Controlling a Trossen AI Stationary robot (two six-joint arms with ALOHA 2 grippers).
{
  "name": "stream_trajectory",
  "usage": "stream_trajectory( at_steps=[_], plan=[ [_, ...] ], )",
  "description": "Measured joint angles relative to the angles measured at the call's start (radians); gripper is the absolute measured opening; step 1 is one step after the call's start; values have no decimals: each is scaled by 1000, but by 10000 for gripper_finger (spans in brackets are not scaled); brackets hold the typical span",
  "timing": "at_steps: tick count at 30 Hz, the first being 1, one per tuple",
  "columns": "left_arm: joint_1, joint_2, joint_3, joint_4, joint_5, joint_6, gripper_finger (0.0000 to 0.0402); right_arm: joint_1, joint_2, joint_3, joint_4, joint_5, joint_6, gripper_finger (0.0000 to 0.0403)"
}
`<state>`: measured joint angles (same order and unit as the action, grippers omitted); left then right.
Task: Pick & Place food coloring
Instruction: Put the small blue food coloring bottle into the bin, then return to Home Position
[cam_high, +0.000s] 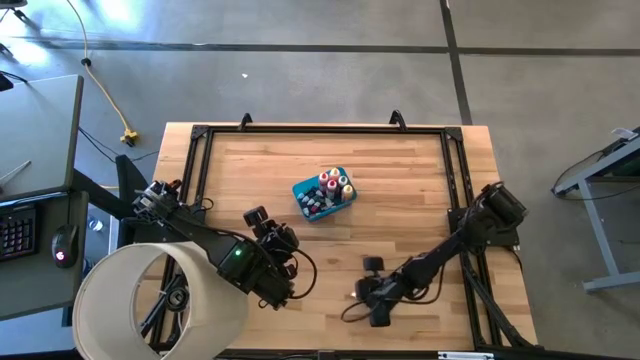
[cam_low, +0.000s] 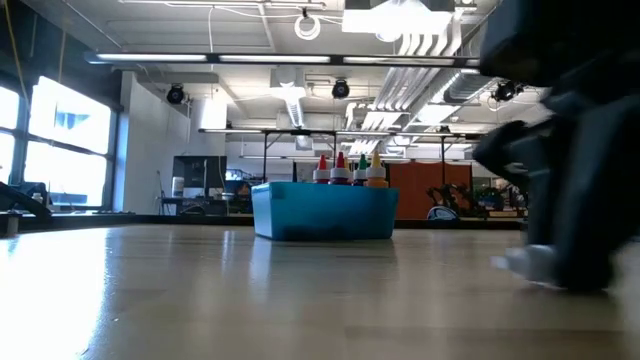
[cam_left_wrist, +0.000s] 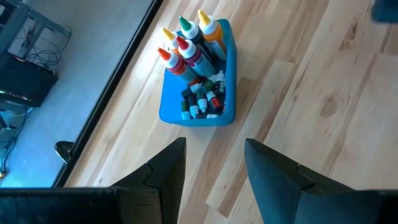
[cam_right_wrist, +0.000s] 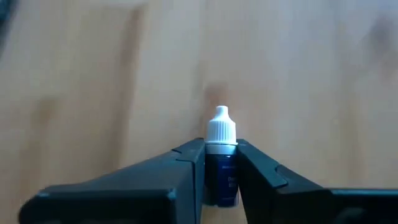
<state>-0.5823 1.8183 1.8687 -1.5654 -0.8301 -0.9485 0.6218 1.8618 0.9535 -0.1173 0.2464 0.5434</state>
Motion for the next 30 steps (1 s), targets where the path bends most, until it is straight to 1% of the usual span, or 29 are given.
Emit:
stream_trajectory(
  at_steps=[4, 5, 8, 12, 15, 18, 21, 24, 26, 30],
  plan=[
    [0, 0, 0, 0, -3, 0, 159, -74, 4, -4, 115, 97, -222, 65],
    [0, 0, 0, 0, -3, 0, 159, -102, 4, 0, 154, 106, -281, 66],
    [0, 0, 0, 0, -3, 0, 159, -201, 2, 26, 218, 130, -426, 76],
    [0, 0, 0, 1, -3, 0, 159, -346, 1, 97, 270, 197, -564, 74],
    [0, 0, 0, 0, -3, 0, 159, -448, 0, 141, 266, 223, -592, 72],
    [0, 0, 0, -2, -3, 0, 159, -542, -1, 151, 266, 183, -588, 80],
    [0, 0, 0, -6, -4, 0, 159, -604, -1, 142, 246, 155, -580, 96],
    [0, 0, 0, -6, -10, 14, 159, -630, -1, 142, 230, 148, -576, 110],
    [0, 0, 0, -6, -14, 28, 159, -629, -1, 142, 240, 145, -617, 119],
    [3, 0, 0, -6, -79, 50, 159, -614, -1, 144, 258, 147, -712, 140]
  ],
)
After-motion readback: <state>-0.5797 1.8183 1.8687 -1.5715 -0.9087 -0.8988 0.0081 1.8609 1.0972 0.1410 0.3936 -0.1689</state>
